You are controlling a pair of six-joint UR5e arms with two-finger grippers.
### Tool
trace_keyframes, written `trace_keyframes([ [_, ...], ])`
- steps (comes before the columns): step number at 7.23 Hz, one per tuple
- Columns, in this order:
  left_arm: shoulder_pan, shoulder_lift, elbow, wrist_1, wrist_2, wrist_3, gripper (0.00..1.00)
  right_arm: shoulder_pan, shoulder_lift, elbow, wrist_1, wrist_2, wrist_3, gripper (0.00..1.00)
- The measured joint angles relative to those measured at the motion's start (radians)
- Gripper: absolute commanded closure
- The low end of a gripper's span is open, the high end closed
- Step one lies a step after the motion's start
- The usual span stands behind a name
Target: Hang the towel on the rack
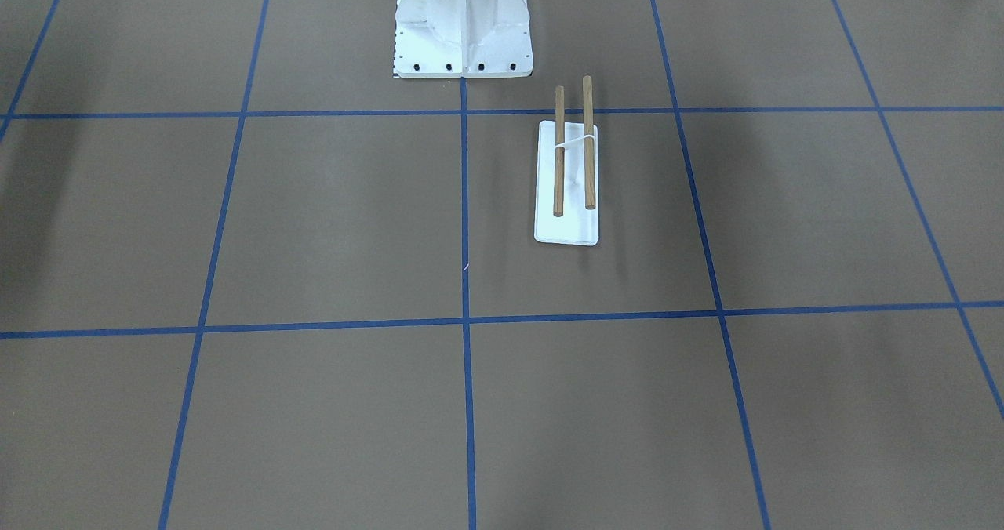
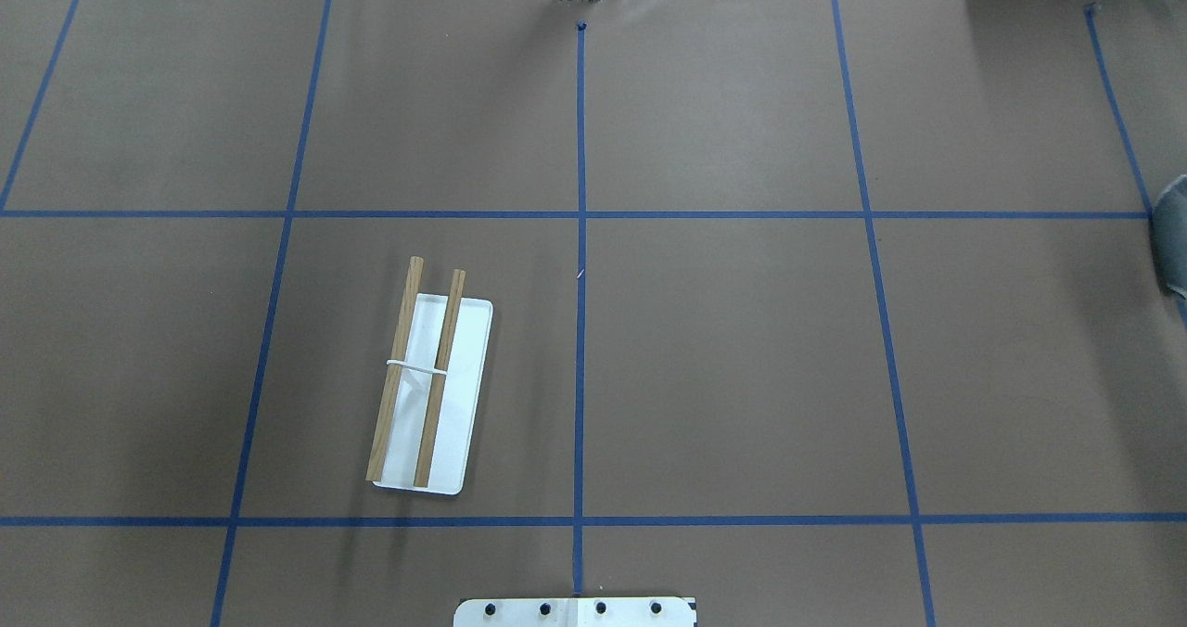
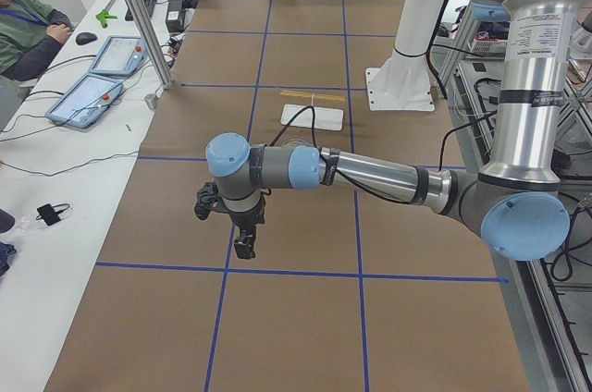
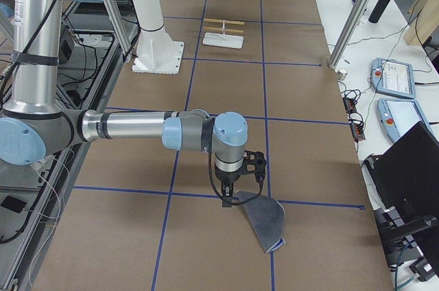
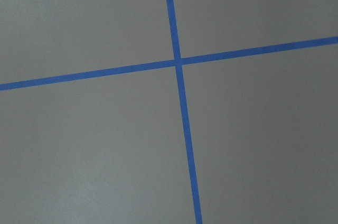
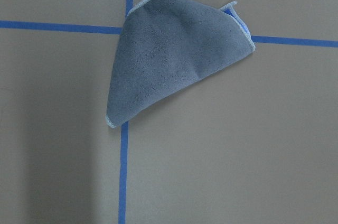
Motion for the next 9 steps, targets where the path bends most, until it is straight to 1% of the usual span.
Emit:
trace_keyframes([
  [2, 0.000, 0.000, -0.003, -0.006, -0.001, 0.000, 0.02, 0.000, 0.004, 0.000, 0.001, -0.002, 0.000, 0.00],
  [5, 0.000, 0.000, -0.022, -0.122, 0.008, -0.002, 0.02, -0.003, 0.013, 0.023, 0.003, -0.002, -0.011, 0.00],
  [7, -0.002, -0.011, -0.028, -0.245, 0.010, -0.007, 0.02, -0.005, 0.058, 0.026, 0.006, -0.002, -0.005, 0.00],
  [9, -0.002, -0.019, -0.003, -0.453, 0.022, -0.014, 0.02, -0.007, 0.107, 0.018, 0.046, 0.000, 0.000, 0.00],
])
